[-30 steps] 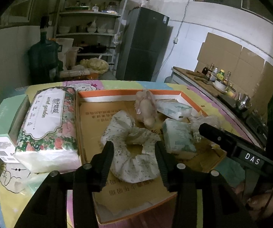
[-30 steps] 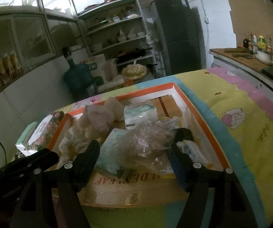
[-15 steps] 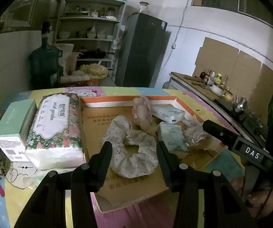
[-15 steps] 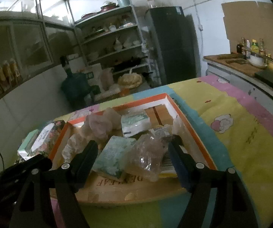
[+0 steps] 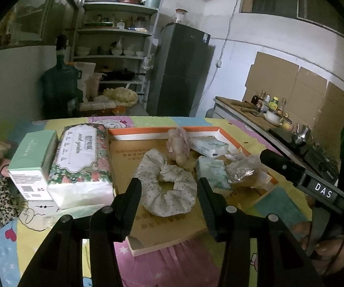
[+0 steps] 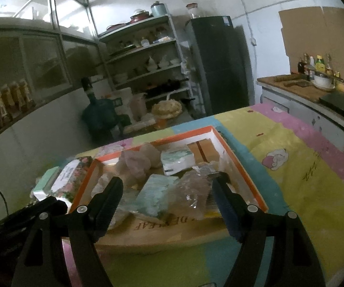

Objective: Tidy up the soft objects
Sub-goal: 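Move both open tools back over the pile of soft items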

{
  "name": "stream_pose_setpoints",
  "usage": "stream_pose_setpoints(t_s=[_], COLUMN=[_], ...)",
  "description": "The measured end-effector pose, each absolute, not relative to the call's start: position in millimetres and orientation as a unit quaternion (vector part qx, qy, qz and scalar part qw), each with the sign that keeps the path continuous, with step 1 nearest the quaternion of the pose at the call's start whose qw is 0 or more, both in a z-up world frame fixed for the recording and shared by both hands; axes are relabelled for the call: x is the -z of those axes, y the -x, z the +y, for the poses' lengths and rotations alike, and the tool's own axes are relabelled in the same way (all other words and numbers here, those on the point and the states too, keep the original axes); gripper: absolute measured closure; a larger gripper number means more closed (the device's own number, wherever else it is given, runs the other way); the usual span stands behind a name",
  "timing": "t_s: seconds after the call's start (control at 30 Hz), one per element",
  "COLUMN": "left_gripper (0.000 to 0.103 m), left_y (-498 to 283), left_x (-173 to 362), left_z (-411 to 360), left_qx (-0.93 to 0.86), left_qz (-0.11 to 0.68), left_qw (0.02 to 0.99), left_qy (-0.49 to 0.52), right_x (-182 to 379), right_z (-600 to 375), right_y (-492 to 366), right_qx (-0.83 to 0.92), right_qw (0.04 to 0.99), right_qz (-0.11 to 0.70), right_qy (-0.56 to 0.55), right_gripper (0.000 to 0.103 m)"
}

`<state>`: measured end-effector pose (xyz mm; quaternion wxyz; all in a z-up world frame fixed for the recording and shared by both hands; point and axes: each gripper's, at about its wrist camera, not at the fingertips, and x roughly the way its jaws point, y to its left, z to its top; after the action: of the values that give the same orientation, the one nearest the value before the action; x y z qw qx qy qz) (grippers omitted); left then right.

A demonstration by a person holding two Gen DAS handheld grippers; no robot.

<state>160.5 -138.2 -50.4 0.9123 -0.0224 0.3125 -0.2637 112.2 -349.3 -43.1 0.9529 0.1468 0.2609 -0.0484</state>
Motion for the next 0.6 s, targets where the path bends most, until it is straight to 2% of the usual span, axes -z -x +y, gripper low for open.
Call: stream_pose_setpoints(t_s=[0.6], left_gripper=[0.054], left_y=[-131], left_x=[32], left_z=[-98], left_qx=[0.221], left_qz=[0.280], left_qw=[0.934], left_qy=[0.020], right_x=[22], right_z=[-297], right_y=[-93], right_qx=[0.006], right_qw=[0.962], right_qz=[0.246], right_qy=[-0.119], right_gripper=[0.025])
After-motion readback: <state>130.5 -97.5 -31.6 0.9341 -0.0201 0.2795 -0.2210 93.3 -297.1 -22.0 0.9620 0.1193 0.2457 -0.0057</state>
